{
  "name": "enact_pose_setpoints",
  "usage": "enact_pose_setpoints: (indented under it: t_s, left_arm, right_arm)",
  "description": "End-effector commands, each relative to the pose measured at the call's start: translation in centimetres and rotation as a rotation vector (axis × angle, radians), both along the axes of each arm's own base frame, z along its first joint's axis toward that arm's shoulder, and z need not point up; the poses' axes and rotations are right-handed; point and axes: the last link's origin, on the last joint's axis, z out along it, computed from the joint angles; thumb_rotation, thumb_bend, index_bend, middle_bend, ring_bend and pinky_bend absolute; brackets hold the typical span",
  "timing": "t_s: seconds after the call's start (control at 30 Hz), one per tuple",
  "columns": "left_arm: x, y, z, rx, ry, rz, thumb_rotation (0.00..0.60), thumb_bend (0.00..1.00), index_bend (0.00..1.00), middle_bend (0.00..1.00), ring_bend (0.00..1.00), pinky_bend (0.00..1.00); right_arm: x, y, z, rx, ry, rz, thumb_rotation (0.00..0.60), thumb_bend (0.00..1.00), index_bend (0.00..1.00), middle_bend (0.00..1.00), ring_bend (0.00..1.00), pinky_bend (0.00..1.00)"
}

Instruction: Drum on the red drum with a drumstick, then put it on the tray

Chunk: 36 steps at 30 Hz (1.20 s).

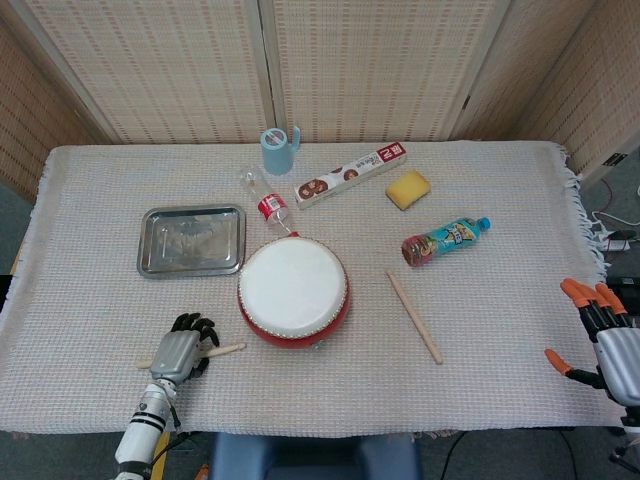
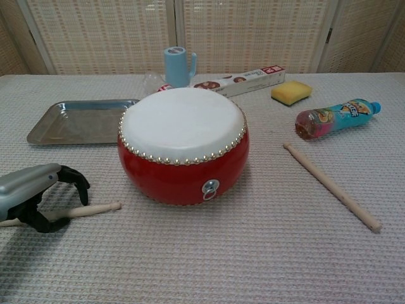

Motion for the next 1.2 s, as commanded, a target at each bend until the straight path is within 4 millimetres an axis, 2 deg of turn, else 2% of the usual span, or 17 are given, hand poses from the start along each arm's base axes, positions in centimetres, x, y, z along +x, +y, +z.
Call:
enact_pose_setpoints:
  t_s: [0.03, 0.4, 0.7, 0.9, 1.2]
  left_arm:
    - [-0.1, -0.1, 0.0, -0.008, 0.0, -0.001, 0.6, 0.36, 0.5, 0.21, 0.08, 0.05]
    - [-0.7, -0.2, -0.3, -0.009, 0.001, 0.002, 0.6, 0.36, 0.51, 0.22, 0.08, 0.05]
    - [-0.7, -0.3, 0.7, 0.041, -0.136, 0.026, 0.6, 0.39, 0.61, 0.29, 0.14, 0.07]
    - [-0.8, -0.4, 3.1, 0.068, -0.37, 0.097, 0.6, 0.39, 0.61, 0.3, 0.16, 0.08]
    - [-1.4, -0.2, 7.2, 0.12, -0.881, 0.284, 0.6, 0.39, 0.59, 0.31, 0.16, 0.1]
  right_arm:
    - [0.0, 0.0, 0.0, -0.001, 0.0, -0.002, 0.6, 0.23, 0.0, 0.05, 0.0, 0.0]
    - [0.2, 0.2, 0.1, 0.002, -0.012, 0.004, 0.6, 0.23, 0.0, 0.06, 0.0, 0.0]
    - [0.4, 0.3, 0.2, -0.005, -0.011, 0.007, 0.6, 0.23, 0.0, 0.05, 0.0, 0.0]
    - [0.5, 0.4, 0.3, -0.01, -0.011, 0.011, 0.6, 0.23, 0.0, 0.05, 0.0, 0.0]
    - [0.5, 0.3, 0.2, -0.005, -0.012, 0.015, 0.6, 0.23, 0.0, 0.06, 0.0, 0.0]
